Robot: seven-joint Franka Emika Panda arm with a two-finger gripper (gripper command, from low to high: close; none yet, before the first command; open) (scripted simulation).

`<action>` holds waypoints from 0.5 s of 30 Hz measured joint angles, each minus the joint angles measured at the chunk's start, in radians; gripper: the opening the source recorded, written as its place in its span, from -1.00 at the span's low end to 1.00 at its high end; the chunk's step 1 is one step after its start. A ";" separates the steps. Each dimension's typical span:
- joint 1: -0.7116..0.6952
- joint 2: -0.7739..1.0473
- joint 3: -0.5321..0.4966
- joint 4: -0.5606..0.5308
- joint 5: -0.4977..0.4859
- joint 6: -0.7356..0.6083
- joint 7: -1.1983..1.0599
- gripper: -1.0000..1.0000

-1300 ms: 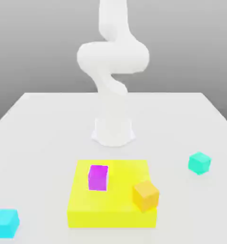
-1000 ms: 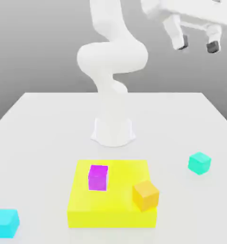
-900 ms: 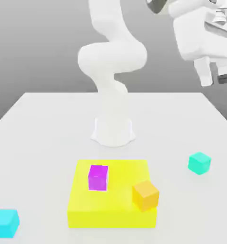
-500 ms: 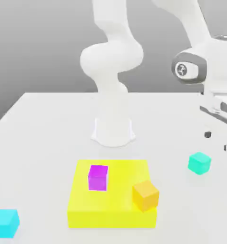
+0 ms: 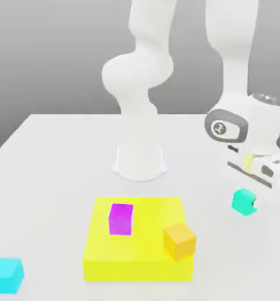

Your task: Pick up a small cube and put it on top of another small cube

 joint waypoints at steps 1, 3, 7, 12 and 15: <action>-0.010 -0.023 0.011 -0.004 0.007 -0.019 -0.006 -1.00; -0.031 -0.085 0.040 -0.016 0.037 -0.069 -0.029 -1.00; -0.034 -0.226 0.067 -0.040 0.123 -0.184 -0.090 -1.00; -0.190 -0.232 -0.036 0.098 0.273 -0.273 -0.148 -1.00; -0.340 -0.202 -0.099 0.207 0.359 -0.328 -0.185 -1.00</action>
